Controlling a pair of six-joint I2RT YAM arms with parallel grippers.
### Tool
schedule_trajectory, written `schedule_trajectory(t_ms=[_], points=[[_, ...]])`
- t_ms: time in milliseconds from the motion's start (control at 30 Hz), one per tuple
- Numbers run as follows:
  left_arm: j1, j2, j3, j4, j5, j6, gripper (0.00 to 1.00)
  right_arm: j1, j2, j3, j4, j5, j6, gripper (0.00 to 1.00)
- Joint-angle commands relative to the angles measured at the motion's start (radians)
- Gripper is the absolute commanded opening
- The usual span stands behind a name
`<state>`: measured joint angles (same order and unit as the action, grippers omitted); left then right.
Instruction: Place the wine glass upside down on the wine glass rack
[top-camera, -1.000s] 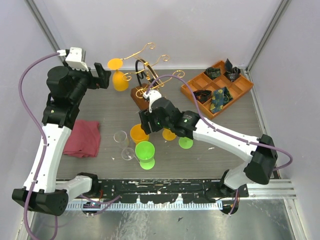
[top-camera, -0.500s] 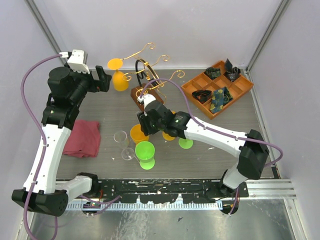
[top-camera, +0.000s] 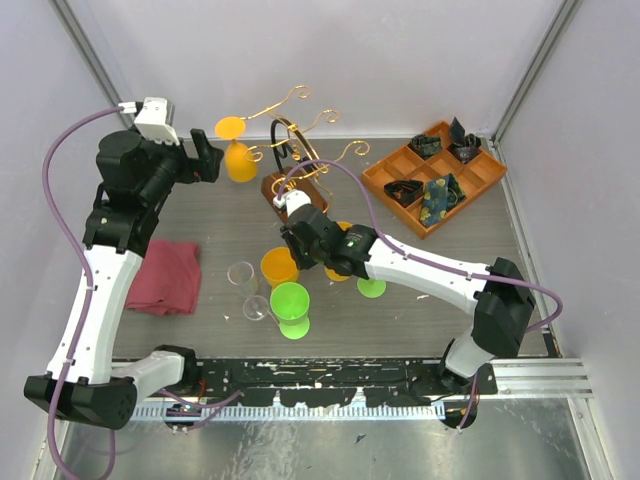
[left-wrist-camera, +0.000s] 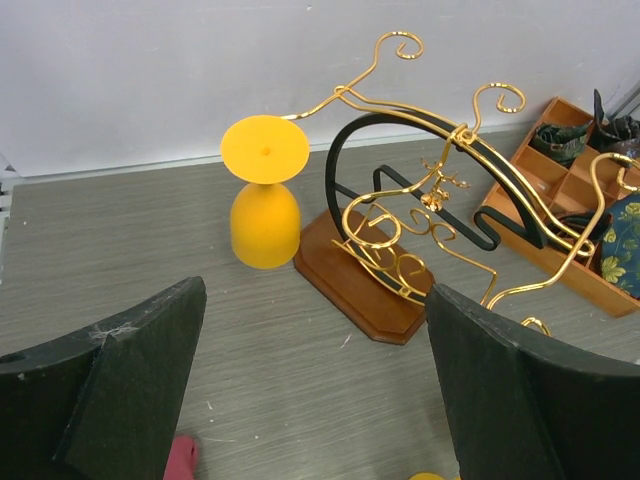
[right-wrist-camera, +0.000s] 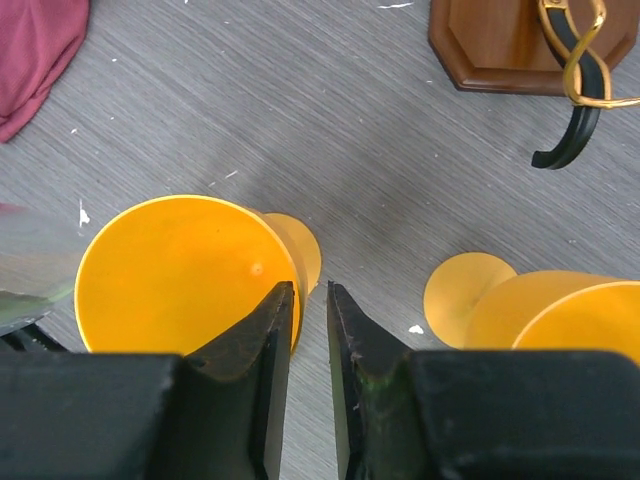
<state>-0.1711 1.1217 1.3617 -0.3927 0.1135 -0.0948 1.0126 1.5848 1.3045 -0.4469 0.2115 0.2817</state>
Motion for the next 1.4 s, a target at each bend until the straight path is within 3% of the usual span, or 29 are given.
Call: schedule_trajectory(t_ms=[0, 300, 633, 767, 967, 1133, 1233, 1367], points=[[0.000, 0.011, 0.052, -0.014, 0.000, -0.031, 0.97, 0.006, -0.024, 0.026, 0.010, 0.060, -0.020, 0.24], [0.000, 0.040, 0.112, -0.062, 0.035, -0.076, 0.96, 0.006, -0.085, 0.007, 0.002, 0.136, -0.021, 0.01], [0.001, 0.112, 0.255, -0.187, 0.073, -0.174, 0.96, 0.005, -0.327, 0.029, 0.042, 0.300, -0.111, 0.01], [0.002, 0.130, 0.302, -0.227, 0.049, -0.271, 0.96, 0.005, -0.454, 0.025, 0.124, 0.287, -0.174, 0.01], [0.010, 0.100, 0.254, -0.165, 0.021, -0.526, 0.96, 0.006, -0.573, 0.014, 0.254, 0.224, -0.255, 0.01], [0.027, 0.033, 0.146, -0.059, 0.020, -0.830, 0.93, 0.006, -0.607, -0.033, 0.423, 0.146, -0.343, 0.01], [0.030, -0.012, 0.049, 0.023, 0.014, -1.053, 0.92, 0.005, -0.614, -0.095, 0.596, 0.143, -0.447, 0.01], [0.030, -0.061, -0.094, 0.139, 0.026, -1.335, 0.89, 0.005, -0.604, -0.222, 0.962, 0.155, -0.579, 0.01]])
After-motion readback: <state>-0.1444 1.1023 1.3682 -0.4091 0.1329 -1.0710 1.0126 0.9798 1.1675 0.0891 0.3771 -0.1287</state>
